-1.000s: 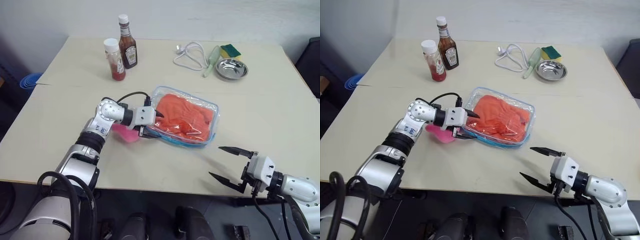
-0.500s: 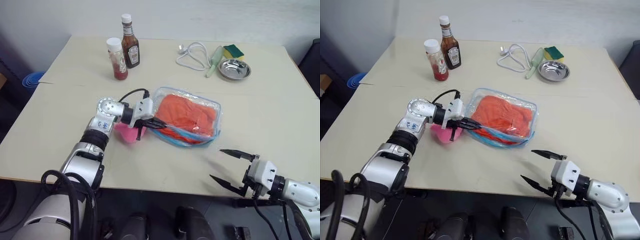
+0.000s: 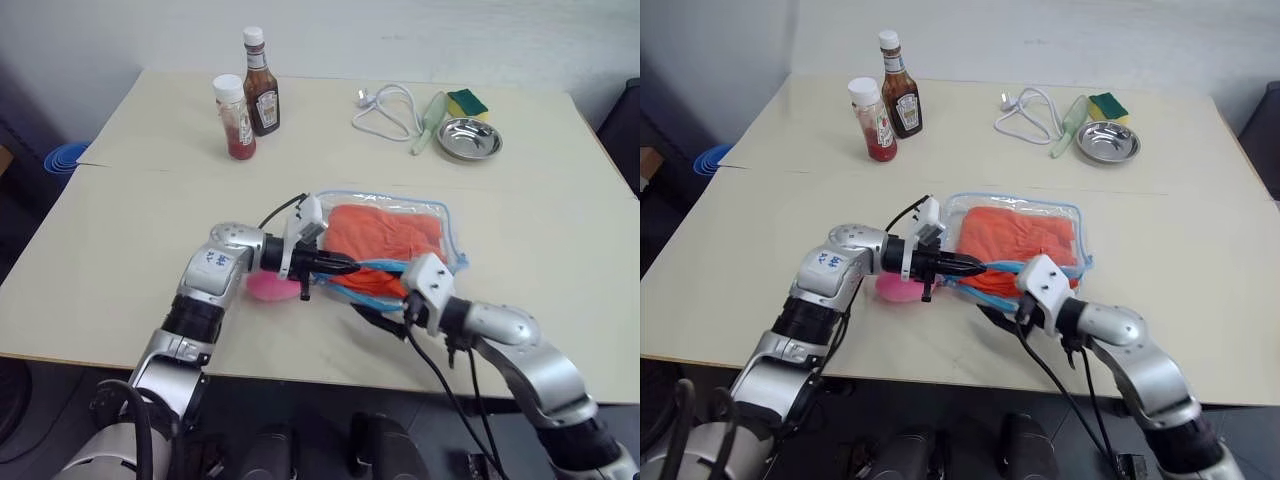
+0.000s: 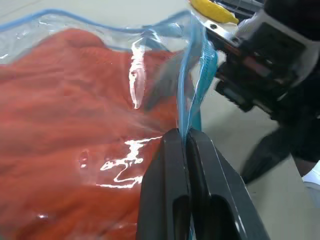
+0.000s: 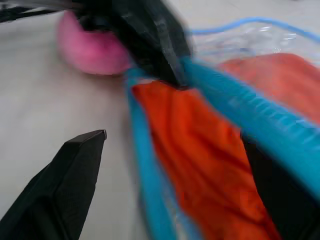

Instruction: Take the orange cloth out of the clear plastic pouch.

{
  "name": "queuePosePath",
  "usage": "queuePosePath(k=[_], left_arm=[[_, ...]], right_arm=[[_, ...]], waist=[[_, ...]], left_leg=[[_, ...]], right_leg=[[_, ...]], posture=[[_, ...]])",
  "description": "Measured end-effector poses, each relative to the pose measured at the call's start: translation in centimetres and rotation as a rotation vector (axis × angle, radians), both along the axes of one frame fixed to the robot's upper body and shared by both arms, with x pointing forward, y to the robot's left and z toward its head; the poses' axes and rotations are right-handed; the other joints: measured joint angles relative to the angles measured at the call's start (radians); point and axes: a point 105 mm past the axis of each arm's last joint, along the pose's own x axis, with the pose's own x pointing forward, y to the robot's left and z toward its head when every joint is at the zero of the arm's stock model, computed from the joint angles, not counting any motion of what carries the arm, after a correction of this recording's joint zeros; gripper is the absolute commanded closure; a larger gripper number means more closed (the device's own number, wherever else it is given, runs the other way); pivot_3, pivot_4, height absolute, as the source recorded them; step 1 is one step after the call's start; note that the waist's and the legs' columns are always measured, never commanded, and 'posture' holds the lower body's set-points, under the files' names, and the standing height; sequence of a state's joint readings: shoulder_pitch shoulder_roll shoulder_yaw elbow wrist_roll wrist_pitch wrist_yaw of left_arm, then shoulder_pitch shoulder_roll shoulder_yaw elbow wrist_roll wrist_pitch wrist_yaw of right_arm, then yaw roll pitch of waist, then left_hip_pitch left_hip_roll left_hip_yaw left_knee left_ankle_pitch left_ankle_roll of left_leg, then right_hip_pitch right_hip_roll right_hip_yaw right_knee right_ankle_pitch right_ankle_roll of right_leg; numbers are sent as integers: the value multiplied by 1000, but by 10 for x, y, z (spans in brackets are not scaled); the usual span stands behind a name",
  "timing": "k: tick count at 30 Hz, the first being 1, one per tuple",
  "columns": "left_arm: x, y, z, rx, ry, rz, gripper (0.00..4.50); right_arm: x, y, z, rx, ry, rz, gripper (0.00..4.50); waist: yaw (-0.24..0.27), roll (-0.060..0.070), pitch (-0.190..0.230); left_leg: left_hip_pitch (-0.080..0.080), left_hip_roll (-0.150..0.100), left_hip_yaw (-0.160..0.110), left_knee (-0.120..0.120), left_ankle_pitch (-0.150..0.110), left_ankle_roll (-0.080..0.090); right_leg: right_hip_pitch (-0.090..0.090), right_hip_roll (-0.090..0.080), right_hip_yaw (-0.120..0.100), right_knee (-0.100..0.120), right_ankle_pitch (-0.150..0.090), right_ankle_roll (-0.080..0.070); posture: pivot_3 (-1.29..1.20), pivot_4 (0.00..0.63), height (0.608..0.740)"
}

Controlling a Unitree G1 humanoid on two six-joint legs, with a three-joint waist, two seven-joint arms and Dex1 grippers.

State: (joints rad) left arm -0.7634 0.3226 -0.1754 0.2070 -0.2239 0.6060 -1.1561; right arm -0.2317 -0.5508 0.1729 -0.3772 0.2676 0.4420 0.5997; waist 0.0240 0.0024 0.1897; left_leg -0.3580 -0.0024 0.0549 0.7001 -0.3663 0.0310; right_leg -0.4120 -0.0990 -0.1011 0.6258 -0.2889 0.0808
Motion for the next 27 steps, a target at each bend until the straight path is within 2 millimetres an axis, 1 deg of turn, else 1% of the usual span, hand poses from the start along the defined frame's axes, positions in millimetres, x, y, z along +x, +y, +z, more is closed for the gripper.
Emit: queuePosePath(k=[3, 7, 10, 12, 18, 22, 25, 27], left_arm=[[-1, 3, -1, 12, -7, 13, 4464], [0, 6, 0, 20, -24, 27, 4464], [1, 6, 0, 24, -31, 28, 4464], [1, 6, 0, 25, -33, 31, 4464], [2, 6, -1, 20, -41, 31, 4464], [5, 7, -4, 16, -32, 41, 4464], [5, 6, -3, 11, -36, 41, 4500], [4, 4, -3, 6, -36, 38, 4500]], right_arm=[[14, -2, 3, -26, -40, -68, 0], [29, -7, -3, -166, -95, -102, 0], [30, -4, -11, -255, -110, -58, 0], [31, 0, -11, -283, -119, -17, 0], [27, 6, -13, -291, -77, 61, 0], [31, 9, -18, -299, -30, 77, 0], [36, 16, -20, -288, 0, 83, 601], [39, 22, -21, -281, -6, 77, 1215]], waist=[[-1, 0, 0], [-3, 0, 0], [-4, 0, 0], [-7, 0, 0], [-7, 0, 0], [-13, 0, 0], [-25, -1, -2], [-27, -1, -2]], left_leg=[[0, 0, 0, 0, 0, 0], [0, 0, 0, 0, 0, 0], [0, 0, 1, 0, 0, 0], [0, 0, 1, 0, 0, 0], [0, 0, 0, 0, 0, 0], [1, 1, 1, 0, 0, -1], [4, 1, 0, 0, 1, -1], [4, 1, 1, 0, 1, -2]], right_leg=[[0, 0, 0, 0, 0, 0], [0, 1, 0, 0, 0, 0], [0, 1, 0, 0, 0, 0], [0, 1, 0, 0, 0, 0], [0, 1, 0, 0, 0, 0], [1, 1, 0, 0, 0, 0], [4, 1, 0, 1, 0, 0], [4, 1, 0, 1, 0, 0]], posture=[[0, 150, 740], [0, 150, 740], [0, 150, 740], [0, 150, 740], [0, 150, 740], [0, 150, 740], [0, 150, 740], [0, 150, 740]])
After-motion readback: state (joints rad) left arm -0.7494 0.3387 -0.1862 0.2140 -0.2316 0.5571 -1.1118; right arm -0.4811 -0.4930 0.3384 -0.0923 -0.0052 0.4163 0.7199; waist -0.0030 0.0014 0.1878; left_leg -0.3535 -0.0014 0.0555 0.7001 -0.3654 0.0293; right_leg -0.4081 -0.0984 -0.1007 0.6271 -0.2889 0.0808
